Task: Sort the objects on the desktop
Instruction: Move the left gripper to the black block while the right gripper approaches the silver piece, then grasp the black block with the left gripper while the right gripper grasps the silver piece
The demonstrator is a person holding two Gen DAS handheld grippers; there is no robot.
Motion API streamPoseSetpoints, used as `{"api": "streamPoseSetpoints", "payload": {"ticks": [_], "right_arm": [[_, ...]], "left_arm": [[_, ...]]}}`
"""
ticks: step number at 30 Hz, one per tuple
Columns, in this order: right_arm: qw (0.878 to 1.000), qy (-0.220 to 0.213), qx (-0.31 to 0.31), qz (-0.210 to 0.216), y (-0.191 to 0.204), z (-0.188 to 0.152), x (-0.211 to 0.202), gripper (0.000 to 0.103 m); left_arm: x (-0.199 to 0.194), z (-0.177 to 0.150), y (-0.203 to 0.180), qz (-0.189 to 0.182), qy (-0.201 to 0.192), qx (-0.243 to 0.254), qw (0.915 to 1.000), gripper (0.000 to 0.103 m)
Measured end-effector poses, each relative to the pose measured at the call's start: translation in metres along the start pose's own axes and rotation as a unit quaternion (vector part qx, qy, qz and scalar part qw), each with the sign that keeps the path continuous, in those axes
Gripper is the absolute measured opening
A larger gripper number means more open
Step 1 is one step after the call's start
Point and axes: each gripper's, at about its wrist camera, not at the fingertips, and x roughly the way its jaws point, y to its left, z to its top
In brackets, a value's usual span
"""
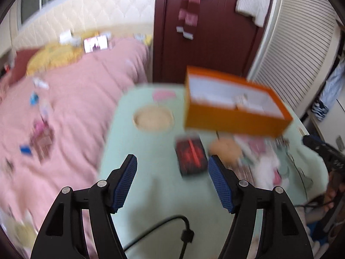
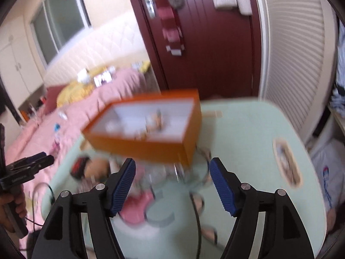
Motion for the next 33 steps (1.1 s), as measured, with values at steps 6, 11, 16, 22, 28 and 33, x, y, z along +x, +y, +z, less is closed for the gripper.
{"api": "streamPoseSetpoints", "payload": {"ticks": [6,11,16,22,28,33], "right_arm": [[0.997,0.058,-0.032,-0.046,0.018,-0.032,0.023,0.071],[0.993,0.057,-0.068,-0.079,0.030,-0.042,0.033,0.079],[0.993,0.056,-0.069,-0.080,0.031,-0.042,0.035,0.081],[0.993,0.055,-0.067,-0.080,0.032,-0.044,0.037,0.081],[0.993,0.055,-0.066,-0.080,0.034,-0.047,0.035,0.081],[0.993,0.054,-0.065,-0.079,0.035,-0.046,0.036,0.081]], "left_arm": [[0.026,-0.031,-0.021,0.041,0.031,0.022,0.9984,0.072],[0.027,-0.038,-0.031,0.056,0.010,0.035,0.9977,0.084],[0.026,-0.035,-0.023,0.029,0.004,0.019,0.9994,0.084],[0.023,-0.009,-0.004,-0.018,-0.018,-0.040,0.9989,0.084],[0.051,0.021,-0.006,0.005,-0.003,-0.017,0.9998,0.064],[0.075,0.022,-0.016,0.050,0.003,0.038,0.9980,0.045]]}}
